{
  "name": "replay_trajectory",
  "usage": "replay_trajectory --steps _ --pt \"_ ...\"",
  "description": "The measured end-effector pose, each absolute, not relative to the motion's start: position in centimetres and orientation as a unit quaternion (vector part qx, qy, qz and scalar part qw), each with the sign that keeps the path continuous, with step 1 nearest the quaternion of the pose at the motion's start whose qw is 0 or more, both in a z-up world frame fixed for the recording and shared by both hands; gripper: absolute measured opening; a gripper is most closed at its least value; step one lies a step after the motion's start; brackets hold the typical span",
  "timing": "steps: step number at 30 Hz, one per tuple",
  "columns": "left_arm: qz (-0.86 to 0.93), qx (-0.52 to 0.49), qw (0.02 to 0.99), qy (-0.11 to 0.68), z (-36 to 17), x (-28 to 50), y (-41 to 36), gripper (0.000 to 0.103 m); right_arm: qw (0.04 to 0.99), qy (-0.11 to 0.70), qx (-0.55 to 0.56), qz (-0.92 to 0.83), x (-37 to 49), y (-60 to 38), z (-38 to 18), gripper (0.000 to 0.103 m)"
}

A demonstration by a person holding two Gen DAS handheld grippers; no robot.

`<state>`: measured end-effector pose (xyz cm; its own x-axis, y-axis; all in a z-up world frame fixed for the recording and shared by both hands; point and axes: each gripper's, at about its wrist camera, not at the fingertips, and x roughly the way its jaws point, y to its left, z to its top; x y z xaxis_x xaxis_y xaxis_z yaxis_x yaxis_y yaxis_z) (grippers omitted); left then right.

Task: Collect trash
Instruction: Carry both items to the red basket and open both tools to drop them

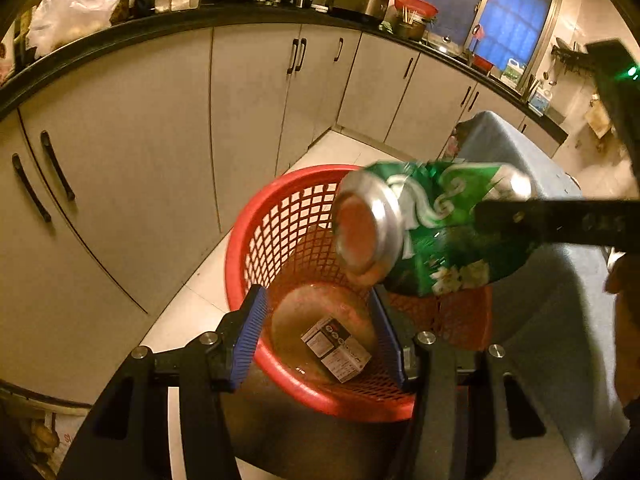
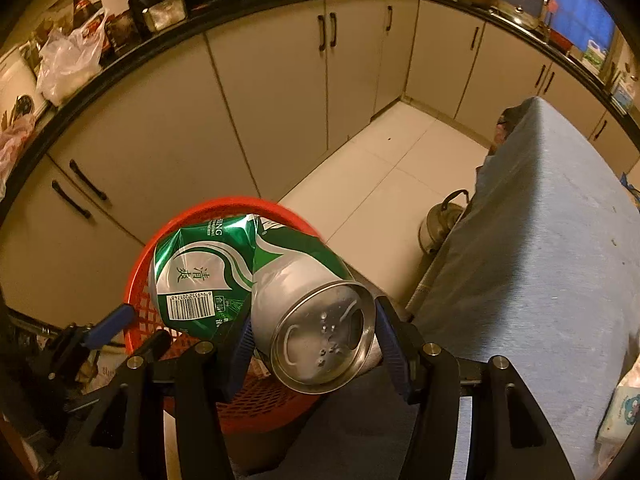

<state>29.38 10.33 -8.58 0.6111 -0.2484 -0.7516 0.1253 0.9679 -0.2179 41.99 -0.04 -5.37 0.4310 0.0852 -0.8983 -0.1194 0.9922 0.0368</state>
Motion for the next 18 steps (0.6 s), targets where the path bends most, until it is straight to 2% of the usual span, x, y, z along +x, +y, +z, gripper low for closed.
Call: replay_trajectory --steps 7,18 --pt "-0.099 -0.07 0.894 0.431 -8.5 29.8 10.2 0.052 0.827 0.557 -0.02 0.065 42.2 0.7 -7.0 0.064" --pt "-0.099 -0.064 0.898 0.423 -7.6 29.1 9.3 0.052 0.84 0.538 0.01 0.067 40.5 -1.0 -4.9 0.065"
